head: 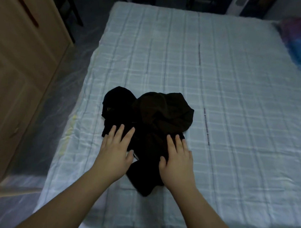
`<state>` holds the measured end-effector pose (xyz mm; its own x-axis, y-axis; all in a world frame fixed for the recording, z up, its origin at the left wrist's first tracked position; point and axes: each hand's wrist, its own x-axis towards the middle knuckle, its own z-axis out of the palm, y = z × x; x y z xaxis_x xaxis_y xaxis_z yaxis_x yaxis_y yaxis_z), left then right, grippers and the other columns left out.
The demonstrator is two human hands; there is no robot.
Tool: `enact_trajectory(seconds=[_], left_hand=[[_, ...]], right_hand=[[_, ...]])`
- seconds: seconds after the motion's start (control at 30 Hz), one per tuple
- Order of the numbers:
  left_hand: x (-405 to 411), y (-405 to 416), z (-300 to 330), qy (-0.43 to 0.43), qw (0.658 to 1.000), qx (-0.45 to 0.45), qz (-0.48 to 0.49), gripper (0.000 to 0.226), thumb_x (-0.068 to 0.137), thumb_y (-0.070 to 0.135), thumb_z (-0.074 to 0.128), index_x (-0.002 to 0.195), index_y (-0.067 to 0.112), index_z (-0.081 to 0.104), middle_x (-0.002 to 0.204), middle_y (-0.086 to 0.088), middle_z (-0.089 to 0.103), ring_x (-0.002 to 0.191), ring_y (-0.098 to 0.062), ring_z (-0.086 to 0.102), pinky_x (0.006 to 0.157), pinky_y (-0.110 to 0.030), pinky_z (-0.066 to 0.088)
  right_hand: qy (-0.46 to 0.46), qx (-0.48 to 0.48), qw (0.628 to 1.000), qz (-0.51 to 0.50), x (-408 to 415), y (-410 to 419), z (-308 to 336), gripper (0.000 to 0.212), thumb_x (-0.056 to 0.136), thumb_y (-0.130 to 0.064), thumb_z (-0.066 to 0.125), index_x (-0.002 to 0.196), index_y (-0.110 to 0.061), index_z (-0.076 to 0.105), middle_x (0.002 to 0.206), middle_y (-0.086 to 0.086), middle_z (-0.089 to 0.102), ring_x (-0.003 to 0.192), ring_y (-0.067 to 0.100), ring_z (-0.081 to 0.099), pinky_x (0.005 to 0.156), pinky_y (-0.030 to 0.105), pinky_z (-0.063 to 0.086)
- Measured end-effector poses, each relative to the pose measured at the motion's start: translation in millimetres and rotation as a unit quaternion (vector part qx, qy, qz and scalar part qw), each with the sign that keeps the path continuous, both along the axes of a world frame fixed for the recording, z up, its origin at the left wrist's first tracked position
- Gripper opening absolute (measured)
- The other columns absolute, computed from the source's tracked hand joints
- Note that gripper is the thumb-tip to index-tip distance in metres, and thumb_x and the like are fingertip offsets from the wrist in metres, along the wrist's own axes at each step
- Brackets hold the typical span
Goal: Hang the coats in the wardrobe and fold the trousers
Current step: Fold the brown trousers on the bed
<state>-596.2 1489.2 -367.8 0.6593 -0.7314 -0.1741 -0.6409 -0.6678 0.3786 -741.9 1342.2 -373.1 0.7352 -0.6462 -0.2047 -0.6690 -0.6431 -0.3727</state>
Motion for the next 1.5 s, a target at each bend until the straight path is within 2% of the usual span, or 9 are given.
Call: enact_trajectory(seconds=[0.5, 0.7, 0.87, 0.97, 1.07, 1.2, 1.3, 1.37, 1.5], left_hand=[[30, -211, -119, -0.024, 0.994, 0.035, -0.105, 0.075, 0.097, 0.033, 0.051, 0.157, 0.028, 0.006, 0.165, -0.005, 0.005, 0.152, -0.024, -0.005, 0.123, -0.04, 0.003], [48, -318, -196, -0.074, 0.977, 0.092, -0.175, 0.074, 0.097, 0.031, 0.051, 0.157, 0.023, 0.009, 0.164, -0.008, 0.013, 0.152, -0.027, 0.005, 0.124, -0.045, 0.008], [62, -354, -238, -0.092, 0.969, 0.179, -0.141, 0.076, 0.096, 0.042, 0.052, 0.156, 0.024, 0.01, 0.161, -0.009, 0.023, 0.146, -0.028, 0.026, 0.118, -0.047, 0.024], [58, -358, -237, -0.1, 0.968, 0.193, -0.123, 0.081, 0.095, 0.035, 0.058, 0.156, 0.024, 0.006, 0.148, -0.011, 0.04, 0.13, -0.029, 0.043, 0.102, -0.044, 0.04], [59, -361, -212, -0.015, 0.983, 0.167, -0.078, 0.082, 0.095, 0.019, 0.056, 0.157, 0.025, 0.003, 0.136, -0.012, 0.048, 0.117, -0.028, 0.049, 0.094, -0.042, 0.049], [55, -343, -163, 0.091, 0.994, 0.066, 0.013, 0.068, 0.092, 0.017, 0.055, 0.153, 0.026, 0.025, 0.143, -0.005, 0.047, 0.12, -0.021, 0.053, 0.095, -0.035, 0.049], [39, -314, -129, 0.134, 0.99, 0.012, 0.031, 0.063, 0.09, 0.015, 0.055, 0.147, 0.034, 0.035, 0.139, 0.002, 0.05, 0.119, -0.014, 0.053, 0.096, -0.029, 0.048], [26, -291, -105, 0.174, 0.984, -0.021, 0.03, 0.067, 0.086, 0.009, 0.055, 0.143, 0.04, 0.037, 0.132, 0.004, 0.053, 0.118, -0.012, 0.054, 0.098, -0.033, 0.05], [4, -246, -44, 0.218, 0.969, -0.112, 0.039, 0.066, 0.087, 0.016, 0.065, 0.136, 0.051, 0.037, 0.128, 0.011, 0.057, 0.115, -0.003, 0.057, 0.098, -0.029, 0.049]], right_hand=[[0.017, 0.095, 0.994, -0.046, 47, -161, -168, 0.07, 0.099, -0.035, 0.049, 0.159, -0.028, 0.013, 0.167, 0.003, 0.01, 0.153, 0.024, 0.008, 0.124, 0.046, 0.018], [-0.125, 0.221, 0.935, -0.25, 83, -240, -249, 0.063, 0.1, -0.041, 0.047, 0.157, -0.022, 0.025, 0.154, 0.012, 0.036, 0.138, 0.029, 0.039, 0.115, 0.049, 0.035], [-0.125, 0.263, 0.918, -0.271, 87, -259, -272, 0.066, 0.095, -0.037, 0.059, 0.153, -0.021, 0.033, 0.147, 0.006, 0.048, 0.133, 0.023, 0.047, 0.114, 0.042, 0.037], [-0.207, 0.41, 0.829, -0.319, 87, -261, -266, 0.084, 0.09, -0.012, 0.068, 0.155, -0.033, 0.021, 0.146, 0.0, 0.046, 0.13, 0.02, 0.049, 0.106, 0.035, 0.044], [-0.251, 0.531, 0.714, -0.382, 87, -263, -249, 0.1, 0.076, 0.0, 0.068, 0.155, -0.039, 0.019, 0.136, 0.004, 0.053, 0.115, 0.03, 0.061, 0.093, 0.051, 0.055], [-0.329, 0.663, 0.547, -0.39, 77, -260, -214, 0.092, 0.059, 0.004, 0.06, 0.142, -0.033, 0.048, 0.125, 0.017, 0.066, 0.108, 0.039, 0.067, 0.091, 0.058, 0.055], [-0.34, 0.727, 0.47, -0.367, 66, -245, -175, 0.055, 0.082, -0.019, 0.07, 0.135, -0.024, 0.059, 0.123, 0.014, 0.07, 0.112, 0.036, 0.067, 0.102, 0.055, 0.049], [-0.312, 0.724, 0.516, -0.334, 57, -229, -141, 0.041, 0.094, -0.037, 0.064, 0.133, -0.026, 0.06, 0.123, 0.008, 0.071, 0.113, 0.029, 0.067, 0.103, 0.052, 0.049], [-0.306, 0.652, 0.643, -0.259, 36, -201, -68, 0.032, 0.098, -0.03, 0.061, 0.129, -0.022, 0.062, 0.117, 0.005, 0.073, 0.108, 0.024, 0.07, 0.098, 0.047, 0.054]])
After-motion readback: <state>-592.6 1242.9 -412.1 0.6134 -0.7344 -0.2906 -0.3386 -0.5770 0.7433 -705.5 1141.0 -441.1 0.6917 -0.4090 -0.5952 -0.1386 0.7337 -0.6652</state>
